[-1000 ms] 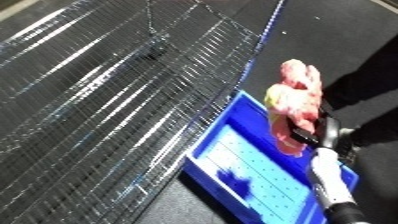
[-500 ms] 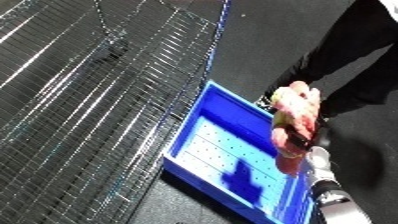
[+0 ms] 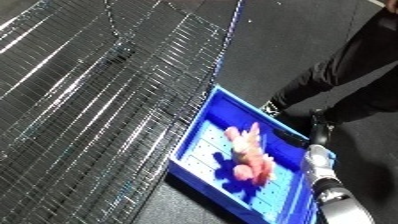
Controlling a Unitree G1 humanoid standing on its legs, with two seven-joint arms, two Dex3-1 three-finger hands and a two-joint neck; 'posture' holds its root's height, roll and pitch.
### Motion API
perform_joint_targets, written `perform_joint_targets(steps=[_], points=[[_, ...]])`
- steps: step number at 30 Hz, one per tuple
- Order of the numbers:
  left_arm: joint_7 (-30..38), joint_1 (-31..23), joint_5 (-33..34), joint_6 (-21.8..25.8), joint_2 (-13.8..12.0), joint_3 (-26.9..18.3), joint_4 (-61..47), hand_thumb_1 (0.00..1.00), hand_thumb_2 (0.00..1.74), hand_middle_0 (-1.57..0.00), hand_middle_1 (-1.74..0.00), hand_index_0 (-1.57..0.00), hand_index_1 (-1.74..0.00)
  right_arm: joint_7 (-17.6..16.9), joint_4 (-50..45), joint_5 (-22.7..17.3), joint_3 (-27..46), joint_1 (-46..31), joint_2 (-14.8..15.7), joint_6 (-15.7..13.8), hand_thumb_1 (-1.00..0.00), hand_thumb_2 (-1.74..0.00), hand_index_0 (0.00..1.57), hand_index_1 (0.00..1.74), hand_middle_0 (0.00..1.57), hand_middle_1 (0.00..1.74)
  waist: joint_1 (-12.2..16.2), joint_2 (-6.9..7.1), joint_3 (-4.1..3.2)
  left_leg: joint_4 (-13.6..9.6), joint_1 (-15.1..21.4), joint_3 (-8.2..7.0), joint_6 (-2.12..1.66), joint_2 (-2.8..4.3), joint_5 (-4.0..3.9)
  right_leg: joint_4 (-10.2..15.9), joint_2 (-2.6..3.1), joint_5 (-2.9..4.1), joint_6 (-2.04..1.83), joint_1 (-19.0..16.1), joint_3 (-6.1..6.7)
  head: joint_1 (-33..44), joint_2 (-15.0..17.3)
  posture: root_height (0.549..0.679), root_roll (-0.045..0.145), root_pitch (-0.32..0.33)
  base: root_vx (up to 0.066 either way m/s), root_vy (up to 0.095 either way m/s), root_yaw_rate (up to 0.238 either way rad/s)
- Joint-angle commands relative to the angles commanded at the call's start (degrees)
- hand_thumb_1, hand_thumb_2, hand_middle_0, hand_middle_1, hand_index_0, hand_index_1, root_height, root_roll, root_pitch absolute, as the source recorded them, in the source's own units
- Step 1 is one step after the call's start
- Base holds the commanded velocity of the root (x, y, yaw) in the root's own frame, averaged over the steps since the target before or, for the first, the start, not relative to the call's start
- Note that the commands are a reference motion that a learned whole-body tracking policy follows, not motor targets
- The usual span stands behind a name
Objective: Pick up the object and place it into the box
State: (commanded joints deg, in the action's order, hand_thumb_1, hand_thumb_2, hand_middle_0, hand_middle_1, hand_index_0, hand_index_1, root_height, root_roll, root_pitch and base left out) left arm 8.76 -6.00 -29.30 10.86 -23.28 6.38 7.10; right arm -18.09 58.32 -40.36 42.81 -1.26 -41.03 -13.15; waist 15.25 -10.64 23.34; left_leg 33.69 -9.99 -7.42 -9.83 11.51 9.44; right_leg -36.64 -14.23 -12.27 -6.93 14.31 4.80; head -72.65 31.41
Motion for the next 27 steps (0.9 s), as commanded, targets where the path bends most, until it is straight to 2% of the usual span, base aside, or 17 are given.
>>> perform_joint_targets(steps=[6, 9, 15, 17, 19, 23, 27], points=[[0.0, -0.6, 0.0, -0.4, 0.8, -0.8, 0.5, 1.0, 1.74, -1.57, -1.74, -1.57, -1.74, 1.4, -3.2, -2.8, -1.4, 0.9, 2.5, -1.3, 0.0, 0.0, 0.0, 0.0, 0.0, 0.0, -1.1, 0.84, -0.06, -0.2, -0.1, 0.39, 0.09, 0.14, -0.36, -0.1, 0.25, 0.11, -0.07, -0.2, -0.44, 2.3, 0.6, 0.649, 0.095, -0.143, -0.012, -0.017, 0.058], [-0.2, -0.9, 0.0, -0.7, 1.0, -1.2, 0.4, 1.0, 1.74, -1.57, -1.74, -1.57, -1.74, 1.7, -5.6, -2.6, -2.6, 0.9, 3.9, -1.8, 0.0, 0.0, 0.0, 0.0, 0.0, 0.0, -1.8, 1.24, -0.01, -0.1, -0.2, 0.56, 0.09, 0.23, -0.51, -0.2, 0.3, 0.05, -0.11, -0.2, -0.71, 4.8, 0.7, 0.649, 0.094, -0.146, -0.012, -0.016, 0.05], [-0.3, -1.7, 0.2, -1.3, 1.3, -2.5, 0.3, 1.0, 1.74, -1.57, -1.74, -1.57, -1.74, 3.6, -15.8, 0.1, -8.4, 1.6, 8.3, -3.4, 0.0, 0.0, 0.0, 0.0, 0.0, 0.0, -3.1, 1.93, 0.13, -0.5, -0.2, 0.96, 0.09, 0.21, -1.08, -0.5, 0.33, -0.25, -0.22, -0.5, -1.2, 13.6, 1.6, 0.647, 0.091, -0.153, -0.011, -0.011, 0.063], [-0.3, -1.9, 0.3, -1.6, 1.5, -3.1, 0.2, 1.0, 1.74, -1.57, -1.74, -1.57, -1.74, 4.4, -20.1, 0.7, -10.5, 1.7, 10.1, -3.8, 0.0, 0.0, 0.0, 0.0, 0.0, 0.0, -3.6, 2.2, 0.27, -0.6, -0.2, 1.21, 0.11, 0.14, -1.27, -0.7, 0.31, -0.46, -0.26, -0.5, -1.35, 19.8, -0.7, 0.646, 0.09, -0.157, -0.01, -0.019, 0.1], [-0.4, -2.0, 0.6, -2.0, 1.6, -3.5, 0.0, 1.0, 1.74, -1.57, -1.74, -1.57, -1.74, 5.0, -24.9, 1.8, -12.5, 1.7, 11.5, -3.9, 0.0, 0.0, 0.0, 0.0, 0.0, 0.0, -4.2, 2.54, 0.39, -0.7, -0.3, 1.46, 0.15, 0.08, -1.43, -1.2, 0.3, -0.67, -0.31, -0.5, -1.47, 22.4, -1.0, 0.645, 0.088, -0.161, -0.014, -0.026, 0.122], [-0.4, -2.1, 1.2, -2.6, 1.7, -4.4, -0.5, 1.0, 1.74, -1.57, -1.74, -1.57, -1.74, 5.7, -34.3, 5.3, -15.6, 0.9, 13.2, -2.9, 0.0, 0.0, 0.0, 0.0, 0.0, 0.0, -5.2, 3.47, 0.54, -0.2, -0.6, 1.86, 0.24, 0.07, -1.52, -2.2, 0.37, -0.97, -0.37, -0.2, -1.59, 27.8, 0.9, 0.643, 0.086, -0.168, -0.015, -0.019, 0.115], [0.4, -1.9, 1.8, -3.1, 1.8, -5.8, -0.2, 1.0, 1.74, -1.57, -1.74, -1.57, -1.74, 6.7, -41.4, 10.7, -19.0, 0.1, 13.5, -0.8, 0.0, 0.0, 0.0, 0.0, 0.0, 0.0, -6.5, 4.54, 0.49, 0.2, -1.1, 2.32, 0.22, 0.14, -1.67, -2.5, 0.58, -1.16, -0.41, -0.2, -1.76, 33.2, 1.4, 0.641, 0.082, -0.174, -0.012, -0.016, 0.099]])
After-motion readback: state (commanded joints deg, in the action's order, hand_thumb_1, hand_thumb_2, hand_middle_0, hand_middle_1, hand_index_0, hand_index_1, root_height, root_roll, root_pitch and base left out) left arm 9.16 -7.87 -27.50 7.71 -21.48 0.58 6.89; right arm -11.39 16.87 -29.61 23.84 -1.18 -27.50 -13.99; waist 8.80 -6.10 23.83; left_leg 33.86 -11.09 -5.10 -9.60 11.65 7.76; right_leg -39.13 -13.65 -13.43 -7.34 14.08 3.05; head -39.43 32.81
